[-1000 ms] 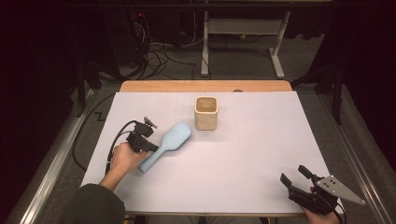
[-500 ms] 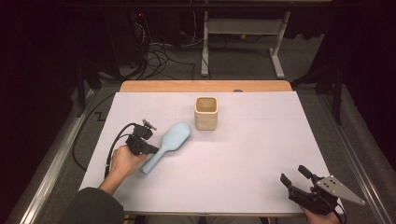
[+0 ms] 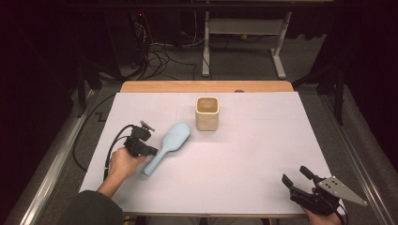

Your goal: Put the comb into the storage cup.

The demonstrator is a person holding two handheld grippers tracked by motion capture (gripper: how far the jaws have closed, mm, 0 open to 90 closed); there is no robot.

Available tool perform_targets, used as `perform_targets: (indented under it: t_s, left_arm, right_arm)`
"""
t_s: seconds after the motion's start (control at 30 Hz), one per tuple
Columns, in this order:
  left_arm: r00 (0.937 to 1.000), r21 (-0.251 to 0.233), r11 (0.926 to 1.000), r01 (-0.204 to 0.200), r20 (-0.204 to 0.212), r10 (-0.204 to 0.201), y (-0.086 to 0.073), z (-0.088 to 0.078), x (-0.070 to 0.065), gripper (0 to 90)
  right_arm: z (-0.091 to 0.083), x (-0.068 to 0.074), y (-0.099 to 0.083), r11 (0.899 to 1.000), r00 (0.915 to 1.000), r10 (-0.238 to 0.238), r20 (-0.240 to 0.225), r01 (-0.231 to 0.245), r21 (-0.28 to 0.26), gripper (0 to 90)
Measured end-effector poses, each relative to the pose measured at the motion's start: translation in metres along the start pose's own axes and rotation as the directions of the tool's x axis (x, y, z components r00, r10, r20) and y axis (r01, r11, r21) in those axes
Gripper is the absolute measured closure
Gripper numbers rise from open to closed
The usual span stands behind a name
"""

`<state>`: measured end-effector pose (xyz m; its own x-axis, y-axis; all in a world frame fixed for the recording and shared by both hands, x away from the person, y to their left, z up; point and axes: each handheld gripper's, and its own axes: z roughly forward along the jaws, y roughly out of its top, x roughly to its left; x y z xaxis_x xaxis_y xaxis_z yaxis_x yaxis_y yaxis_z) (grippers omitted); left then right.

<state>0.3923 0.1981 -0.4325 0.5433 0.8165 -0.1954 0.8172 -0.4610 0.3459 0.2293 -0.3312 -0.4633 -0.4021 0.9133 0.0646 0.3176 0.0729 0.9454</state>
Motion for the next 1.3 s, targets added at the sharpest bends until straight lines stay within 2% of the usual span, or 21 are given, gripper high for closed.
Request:
perform_targets:
  t_s: [0.17, 0.23, 0.37, 0.4, 0.67, 1.03, 1.3]
  left_arm:
    - [0.9997, -0.024, 0.9997, -0.005, -0.024, 0.004, -0.002, -0.006, -0.002, 79.8]
    - [0.9994, -0.038, 0.9992, -0.009, -0.035, 0.007, -0.004, -0.009, -0.004, 73.9]
    - [0.9991, -0.052, 0.9986, -0.006, -0.042, 0.003, -0.005, -0.012, -0.005, 66.3]
    - [0.9991, -0.056, 0.9984, -0.003, -0.043, 0.001, -0.005, -0.012, -0.005, 61.2]
    - [0.9993, -0.086, 0.9962, 0.008, -0.036, -0.011, -0.006, -0.016, -0.010, 48.3]
    - [0.9990, -0.081, 0.9964, -0.022, -0.039, 0.019, -0.003, -0.011, -0.021, 41.7]
    - [0.9976, -0.038, 0.9984, -0.041, -0.057, 0.039, 0.003, 0.000, -0.029, 40.3]
  right_arm:
    - [0.000, 0.000, 0.000, 1.000, 1.0000, 0.001, -0.001, -0.001, -0.003, 25.6]
    - [0.000, 0.000, 0.000, 1.000, 1.0000, 0.003, -0.001, -0.003, 0.000, 25.6]
    - [0.000, 0.000, 0.000, 1.000, 1.0000, 0.004, -0.001, -0.004, 0.000, 25.6]
    - [0.000, 0.000, 0.000, 1.000, 1.0000, 0.004, -0.001, -0.004, 0.000, 25.6]
    - [0.000, 0.000, 0.000, 1.000, 1.0000, 0.006, -0.001, -0.006, -0.001, 25.6]
    - [0.000, 0.000, 0.000, 1.000, 1.0000, 0.005, -0.001, -0.005, -0.003, 25.6]
    - [0.000, 0.000, 0.000, 1.000, 1.0000, 0.003, -0.003, -0.003, -0.002, 25.6]
